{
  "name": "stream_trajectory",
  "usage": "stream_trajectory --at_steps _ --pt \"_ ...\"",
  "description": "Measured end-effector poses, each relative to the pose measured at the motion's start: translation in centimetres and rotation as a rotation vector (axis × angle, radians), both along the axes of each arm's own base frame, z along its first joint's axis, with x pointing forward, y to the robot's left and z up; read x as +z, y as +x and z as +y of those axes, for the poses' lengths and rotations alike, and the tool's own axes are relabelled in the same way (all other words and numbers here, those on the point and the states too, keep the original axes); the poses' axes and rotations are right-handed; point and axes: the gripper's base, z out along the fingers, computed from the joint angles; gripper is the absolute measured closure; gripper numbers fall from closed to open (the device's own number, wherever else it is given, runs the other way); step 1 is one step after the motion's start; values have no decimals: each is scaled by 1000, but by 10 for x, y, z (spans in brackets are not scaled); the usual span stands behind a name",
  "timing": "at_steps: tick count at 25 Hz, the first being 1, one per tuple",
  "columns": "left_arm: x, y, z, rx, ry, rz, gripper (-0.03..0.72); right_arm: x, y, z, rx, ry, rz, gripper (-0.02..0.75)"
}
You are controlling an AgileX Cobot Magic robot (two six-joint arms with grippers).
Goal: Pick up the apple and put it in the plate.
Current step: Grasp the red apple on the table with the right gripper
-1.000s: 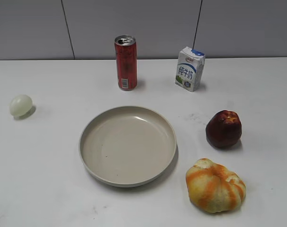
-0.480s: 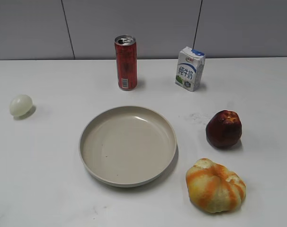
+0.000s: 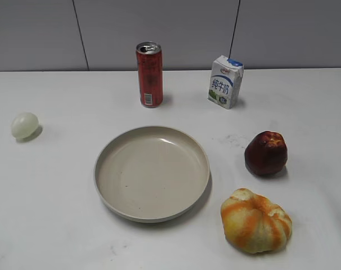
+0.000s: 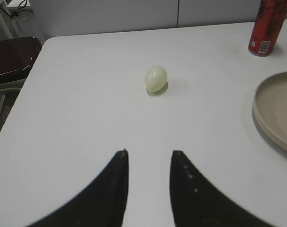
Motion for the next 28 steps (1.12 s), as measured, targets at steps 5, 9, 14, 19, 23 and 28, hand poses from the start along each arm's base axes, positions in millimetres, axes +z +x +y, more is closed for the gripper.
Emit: stream_trajectory --at_steps 5,9,14,19,23,28 --pt "0 0 0 0 0 0 450 -36 65 23 77 -28 274 93" --pt "0 0 0 0 0 0 450 -76 106 30 82 -45 417 104" --pt "0 0 0 0 0 0 450 -122 139 38 73 -32 542 117" --pt "0 0 0 0 0 0 450 -152 150 41 74 -24 641 137" --pt "0 0 0 0 0 0 450 -160 149 42 79 -21 690 141" --pt "0 0 0 0 0 0 450 -160 149 42 82 -20 697 148"
